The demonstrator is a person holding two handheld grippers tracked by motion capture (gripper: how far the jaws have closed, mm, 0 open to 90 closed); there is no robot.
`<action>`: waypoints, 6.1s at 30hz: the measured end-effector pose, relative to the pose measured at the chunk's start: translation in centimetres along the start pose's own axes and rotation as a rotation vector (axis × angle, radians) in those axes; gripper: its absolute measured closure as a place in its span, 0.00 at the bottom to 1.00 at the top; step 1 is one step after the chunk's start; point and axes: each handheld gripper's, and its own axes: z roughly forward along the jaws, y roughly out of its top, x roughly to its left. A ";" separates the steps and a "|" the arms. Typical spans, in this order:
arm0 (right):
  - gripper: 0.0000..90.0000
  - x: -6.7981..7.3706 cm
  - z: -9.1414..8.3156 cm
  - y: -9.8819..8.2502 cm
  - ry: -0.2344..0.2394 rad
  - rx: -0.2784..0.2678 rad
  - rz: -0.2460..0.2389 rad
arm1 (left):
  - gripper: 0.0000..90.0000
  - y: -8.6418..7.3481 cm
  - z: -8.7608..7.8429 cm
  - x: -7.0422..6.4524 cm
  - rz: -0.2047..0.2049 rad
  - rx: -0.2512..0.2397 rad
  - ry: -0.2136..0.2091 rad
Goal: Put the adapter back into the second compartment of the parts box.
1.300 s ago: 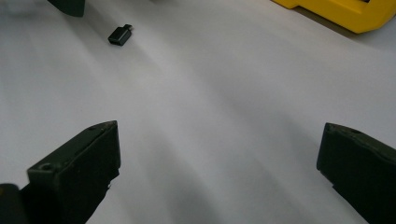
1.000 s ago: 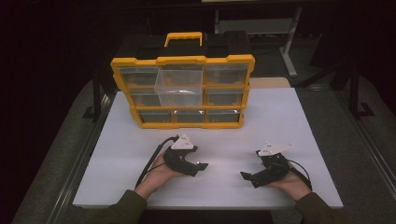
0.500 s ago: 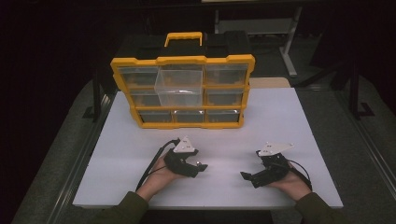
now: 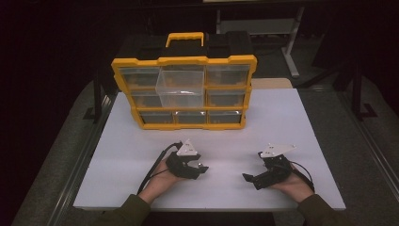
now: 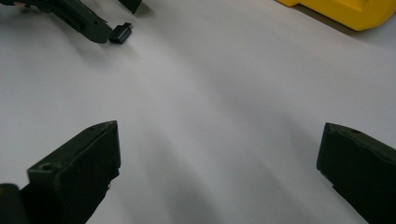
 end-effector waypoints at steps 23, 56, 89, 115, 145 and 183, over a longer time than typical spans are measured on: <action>0.00 0.0 0.0 0.0 0.000 0.000 0.000 | 0.66 -0.2 0.2 -0.2 0.029 0.037 0.012; 0.00 0.0 0.0 0.0 0.003 -0.001 0.003 | 0.72 0.0 0.3 -0.1 0.034 0.051 0.013; 0.00 -0.1 -0.1 0.0 0.004 -0.003 0.002 | 0.72 -0.4 -2.3 2.0 -0.014 0.009 -0.017; 0.00 -0.1 0.0 0.0 0.006 -0.001 0.005 | 0.72 -0.9 -4.8 4.0 -0.032 -0.003 -0.015; 0.00 -0.1 -0.1 -0.1 0.006 -0.004 0.010 | 0.72 -0.4 -9.4 6.4 -0.058 -0.028 -0.031; 0.00 -0.2 -0.1 -0.1 0.006 -0.006 0.014 | 0.72 3.0 -15.6 8.7 -0.071 -0.066 -0.040</action>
